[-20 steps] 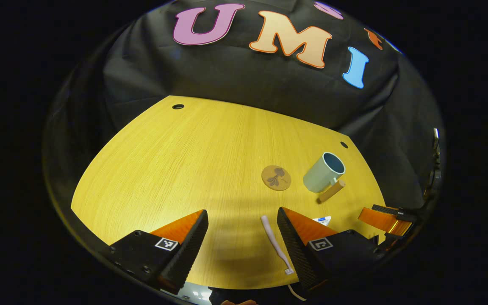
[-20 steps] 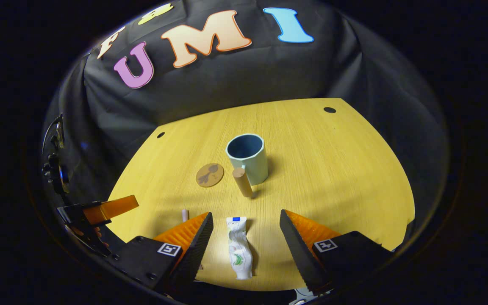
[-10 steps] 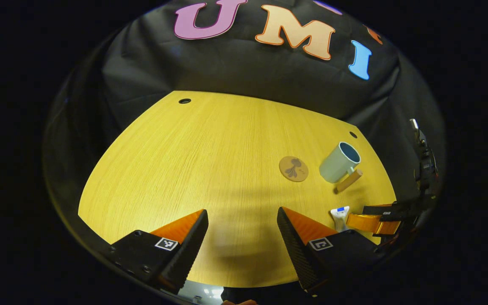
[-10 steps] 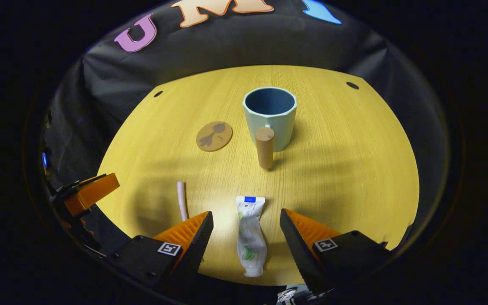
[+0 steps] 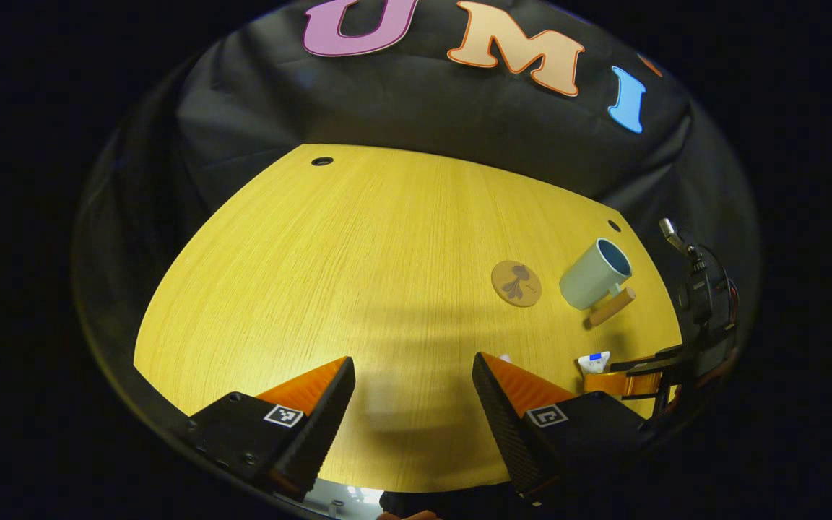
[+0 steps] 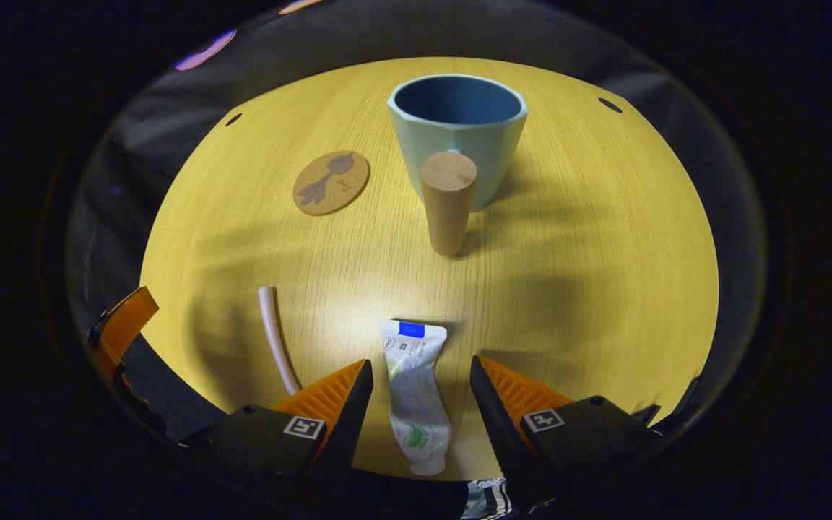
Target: Put the toothbrush and toothpaste on the desktop into the cup, then pick up the cup and place it on the coaster on the desktop.
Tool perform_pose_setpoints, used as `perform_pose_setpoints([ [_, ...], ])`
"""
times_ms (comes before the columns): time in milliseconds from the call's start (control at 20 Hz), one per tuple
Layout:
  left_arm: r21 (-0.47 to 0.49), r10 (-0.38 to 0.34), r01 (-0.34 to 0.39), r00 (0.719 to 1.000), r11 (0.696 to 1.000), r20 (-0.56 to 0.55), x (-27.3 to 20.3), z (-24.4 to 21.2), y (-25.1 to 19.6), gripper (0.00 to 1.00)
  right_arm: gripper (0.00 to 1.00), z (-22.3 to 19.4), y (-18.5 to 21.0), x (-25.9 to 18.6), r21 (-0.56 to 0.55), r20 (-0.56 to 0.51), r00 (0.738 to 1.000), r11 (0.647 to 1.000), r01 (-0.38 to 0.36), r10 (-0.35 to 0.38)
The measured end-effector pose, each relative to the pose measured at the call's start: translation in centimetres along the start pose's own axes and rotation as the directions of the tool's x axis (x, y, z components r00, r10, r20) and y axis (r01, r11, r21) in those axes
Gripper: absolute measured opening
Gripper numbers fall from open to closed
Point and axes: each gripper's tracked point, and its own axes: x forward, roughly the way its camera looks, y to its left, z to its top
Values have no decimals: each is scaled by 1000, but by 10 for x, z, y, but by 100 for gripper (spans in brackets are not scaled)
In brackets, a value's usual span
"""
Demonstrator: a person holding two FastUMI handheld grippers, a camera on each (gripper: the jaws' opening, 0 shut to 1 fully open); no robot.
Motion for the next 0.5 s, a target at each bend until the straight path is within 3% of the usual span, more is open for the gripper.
perform_pose_setpoints([
  [50,-3,0,0,1000,1000,-4,0,0,0,95,77,0,2,1,4,-8,1000,1000,-4,4],
  [200,-4,-11,11,1000,1000,-18,1,-1,-3,95,56,2,2,2,-8,-21,1000,1000,-1,1],
  [250,-2,-15,15,1000,1000,-19,1,-1,-6,95,64,1,1,4,-12,-25,1000,1000,7,-8],
  [300,1,-20,20,1000,1000,-21,2,0,-8,95,56,1,0,3,-6,-29,1000,1000,10,-10],
  [500,13,-30,31,999,999,-33,6,-3,-14,95,46,-1,1,1,-11,-54,998,1000,20,-20],
])
